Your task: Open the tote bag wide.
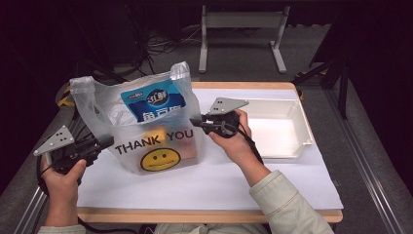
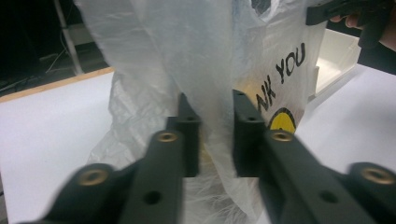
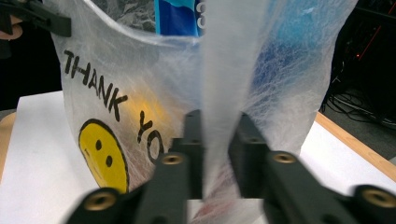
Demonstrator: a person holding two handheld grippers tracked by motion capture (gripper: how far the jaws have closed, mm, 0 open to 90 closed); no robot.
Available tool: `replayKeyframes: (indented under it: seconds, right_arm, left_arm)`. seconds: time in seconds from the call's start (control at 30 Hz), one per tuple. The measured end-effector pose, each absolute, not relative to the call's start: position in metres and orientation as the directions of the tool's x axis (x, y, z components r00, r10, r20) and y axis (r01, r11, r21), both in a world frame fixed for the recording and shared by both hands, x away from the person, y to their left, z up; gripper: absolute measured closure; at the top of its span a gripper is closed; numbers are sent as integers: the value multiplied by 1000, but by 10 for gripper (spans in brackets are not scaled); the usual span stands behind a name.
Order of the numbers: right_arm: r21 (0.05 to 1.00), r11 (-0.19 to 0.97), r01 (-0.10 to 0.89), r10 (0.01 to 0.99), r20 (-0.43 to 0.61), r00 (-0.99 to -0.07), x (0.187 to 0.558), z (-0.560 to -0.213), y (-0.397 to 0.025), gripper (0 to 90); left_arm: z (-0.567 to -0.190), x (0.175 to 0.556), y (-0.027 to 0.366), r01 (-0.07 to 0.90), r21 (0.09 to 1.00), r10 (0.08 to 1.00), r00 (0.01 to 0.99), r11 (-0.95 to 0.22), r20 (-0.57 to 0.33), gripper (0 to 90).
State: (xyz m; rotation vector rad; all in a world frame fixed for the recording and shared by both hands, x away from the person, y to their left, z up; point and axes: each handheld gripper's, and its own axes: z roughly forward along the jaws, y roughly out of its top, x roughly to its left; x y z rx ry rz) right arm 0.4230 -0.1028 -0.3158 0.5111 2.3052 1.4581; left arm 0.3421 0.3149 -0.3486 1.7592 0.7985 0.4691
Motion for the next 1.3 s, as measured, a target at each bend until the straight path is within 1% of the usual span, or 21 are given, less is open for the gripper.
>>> replayKeyframes:
  seconds: [0.03, 0.07, 0.1, 0.13, 0.37, 0.53, 0.6, 0.67, 0.77, 1.1, 1.17, 1.3]
  right_arm:
    - [910, 400, 108, 487, -111, -866, 423, -316, -103, 865]
    - [910, 400, 108, 487, -111, -866, 423, -316, -103, 865]
    - [909, 402, 111, 489, -111, -865, 424, -316, -103, 893]
    - [909, 402, 111, 489, -111, -865, 424, -316, -103, 893]
    - [907, 398, 138, 515, -96, -852, 431, -321, -107, 900]
    - [905, 383, 185, 526, -50, -849, 437, -331, -109, 900]
    - [897, 408, 167, 527, -82, -846, 435, -335, -108, 900]
    - [894, 415, 169, 524, -82, -848, 435, -339, -107, 900]
    - [886, 421, 195, 528, -64, -847, 436, -347, -107, 900]
    - [859, 427, 281, 535, 11, -845, 437, -377, -113, 900]
    - [856, 428, 289, 534, 19, -845, 435, -382, -113, 900]
    - [850, 426, 308, 533, 39, -845, 431, -389, -116, 900]
  left_arm:
    - [-348, 342, 314, 278, 943, 714, 697, -182, -68, 862]
    - [-348, 343, 314, 277, 943, 713, 698, -183, -67, 862]
    - [-349, 344, 313, 279, 944, 712, 698, -176, -73, 891]
    - [-349, 344, 313, 279, 944, 712, 698, -176, -73, 893]
    - [-356, 358, 307, 313, 933, 720, 688, -177, -94, 896]
    - [-368, 365, 307, 354, 917, 716, 687, -184, -122, 896]
    - [-371, 366, 308, 367, 913, 714, 687, -179, -137, 896]
    - [-375, 367, 308, 381, 905, 714, 686, -187, -140, 896]
    - [-380, 369, 307, 399, 894, 712, 687, -205, -143, 896]
    - [-400, 372, 307, 469, 854, 702, 686, -225, -192, 894]
    - [-402, 371, 309, 486, 844, 696, 687, -227, -209, 894]
    - [-409, 370, 308, 514, 817, 691, 691, -262, -213, 894]
